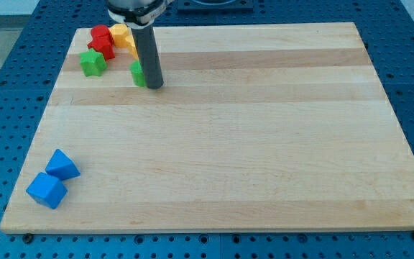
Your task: Push the green circle to the group of block
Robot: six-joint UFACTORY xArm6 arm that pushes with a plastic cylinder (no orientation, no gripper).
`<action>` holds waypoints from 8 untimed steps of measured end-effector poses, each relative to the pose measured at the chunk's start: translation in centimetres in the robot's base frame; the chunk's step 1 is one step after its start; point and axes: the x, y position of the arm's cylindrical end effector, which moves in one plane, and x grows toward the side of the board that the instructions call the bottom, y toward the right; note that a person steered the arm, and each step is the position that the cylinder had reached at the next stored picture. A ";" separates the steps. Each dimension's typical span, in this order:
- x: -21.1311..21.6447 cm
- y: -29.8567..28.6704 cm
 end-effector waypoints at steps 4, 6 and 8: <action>-1.4 -4.3; -1.5 -5.6; -1.6 -5.6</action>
